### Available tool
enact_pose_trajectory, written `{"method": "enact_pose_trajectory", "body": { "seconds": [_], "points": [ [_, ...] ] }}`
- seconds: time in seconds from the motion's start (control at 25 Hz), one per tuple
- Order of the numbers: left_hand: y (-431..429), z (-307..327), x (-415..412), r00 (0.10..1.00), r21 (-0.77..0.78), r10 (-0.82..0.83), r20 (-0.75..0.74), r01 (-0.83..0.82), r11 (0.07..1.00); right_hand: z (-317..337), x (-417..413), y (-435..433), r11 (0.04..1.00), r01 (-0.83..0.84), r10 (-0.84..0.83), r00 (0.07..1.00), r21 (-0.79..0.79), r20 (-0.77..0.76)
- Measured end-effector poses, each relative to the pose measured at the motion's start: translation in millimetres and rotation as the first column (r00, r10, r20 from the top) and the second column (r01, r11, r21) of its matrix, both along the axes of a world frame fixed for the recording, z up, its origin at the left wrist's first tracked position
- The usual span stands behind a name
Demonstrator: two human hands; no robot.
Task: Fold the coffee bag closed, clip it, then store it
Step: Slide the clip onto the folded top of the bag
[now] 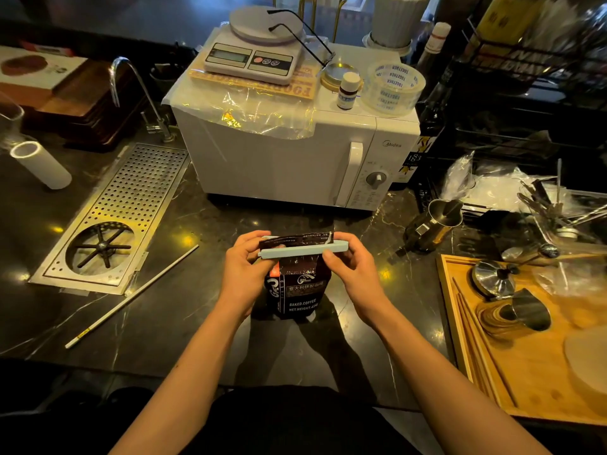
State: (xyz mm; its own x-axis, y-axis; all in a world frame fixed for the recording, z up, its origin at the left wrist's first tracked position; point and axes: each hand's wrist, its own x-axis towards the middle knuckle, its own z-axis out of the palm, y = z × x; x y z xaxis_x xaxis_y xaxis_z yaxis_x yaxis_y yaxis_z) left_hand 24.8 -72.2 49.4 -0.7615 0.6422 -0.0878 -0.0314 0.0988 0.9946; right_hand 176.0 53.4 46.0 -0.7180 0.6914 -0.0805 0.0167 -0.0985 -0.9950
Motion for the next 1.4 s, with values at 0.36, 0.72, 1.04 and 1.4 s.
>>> {"method": "enact_pose_trajectory", "body": {
  "seconds": [0.36, 0.72, 1.04, 1.4],
  "points": [
    [-3.3, 1.6, 4.4, 0.994, -0.015, -0.038, -0.106, 0.037, 0.999, 15.2, -6.8, 12.7, 0.955, -0.282, 0.270, 0.955, 0.091, 0.122],
    [-4.4, 0.5, 5.3, 0.987, -0.039, -0.049, -0.156, 0.043, 0.998, 13.6, -9.0, -1.1, 0.982, -0.180, 0.176, 0.983, 0.056, 0.057],
    [-11.2, 3.2, -8.9, 0.978, -0.063, -0.061, -0.201, 0.049, 0.997, 12.2, -9.3, 2.9, 0.985, -0.159, 0.154, 0.986, 0.070, 0.070],
    [-27.4, 9.5, -31.3, 0.975, -0.079, -0.178, -0.133, 0.168, 0.983, 12.0, -11.8, 4.9, 0.984, -0.137, 0.127, 0.988, 0.112, 0.091]
  ]
}}
